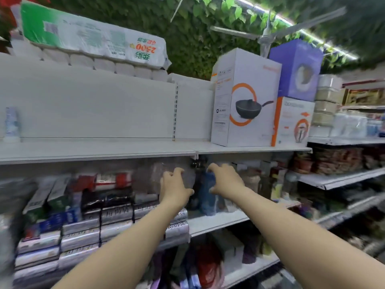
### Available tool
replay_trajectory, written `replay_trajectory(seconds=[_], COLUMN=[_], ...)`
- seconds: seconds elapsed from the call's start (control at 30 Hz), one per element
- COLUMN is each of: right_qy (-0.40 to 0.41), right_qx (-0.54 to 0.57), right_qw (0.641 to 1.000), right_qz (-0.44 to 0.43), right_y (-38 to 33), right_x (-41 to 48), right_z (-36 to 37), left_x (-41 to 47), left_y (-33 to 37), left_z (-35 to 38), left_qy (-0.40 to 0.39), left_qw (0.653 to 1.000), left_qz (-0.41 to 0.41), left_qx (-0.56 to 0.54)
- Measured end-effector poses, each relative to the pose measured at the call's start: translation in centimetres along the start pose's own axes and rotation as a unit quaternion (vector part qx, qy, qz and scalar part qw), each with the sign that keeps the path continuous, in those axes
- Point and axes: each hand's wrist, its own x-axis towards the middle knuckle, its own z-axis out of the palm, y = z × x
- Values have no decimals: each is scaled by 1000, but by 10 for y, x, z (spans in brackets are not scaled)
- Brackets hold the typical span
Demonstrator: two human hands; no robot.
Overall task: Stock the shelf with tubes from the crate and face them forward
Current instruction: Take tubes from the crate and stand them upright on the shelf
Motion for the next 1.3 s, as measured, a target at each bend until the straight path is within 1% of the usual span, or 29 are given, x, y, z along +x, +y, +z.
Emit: replay_trajectory(seconds=[0.2,0.37,0.5,0.63,0.73,0.87,1.0,1.13,1.27,1.3], right_qy=[-17,-72,-125,-220,-288,-383,-439,-483,-503,-501], right_qx=[-11,-30,-20,-15,15,64,114,152,209,214], right_qw=[999,994,987,967,946,902,858,817,759,750], right_qz=[36,72,99,126,151,190,239,274,357,375], right_y=[95,165,215,261,291,321,344,361,368,369], right_x=[-14,-5,5,1,-9,-29,-58,-87,-111,-115], right_z=[43,91,148,226,287,361,432,513,561,570], left_x=[-10,2,11,1,-14,-46,-87,-126,-156,-160], left_y=[16,9,-17,-61,-101,-149,-181,-206,-220,-223], left_z=[99,192,273,347,395,444,491,537,566,571], left_qy=[-66,-126,-193,-273,-321,-374,-413,-412,-395,-390], left_qw=[998,992,980,953,929,889,842,808,783,778], left_qz=[5,-8,-50,-129,-181,-257,-340,-418,-477,-489], left_qx=[19,32,16,28,40,61,68,52,59,62])
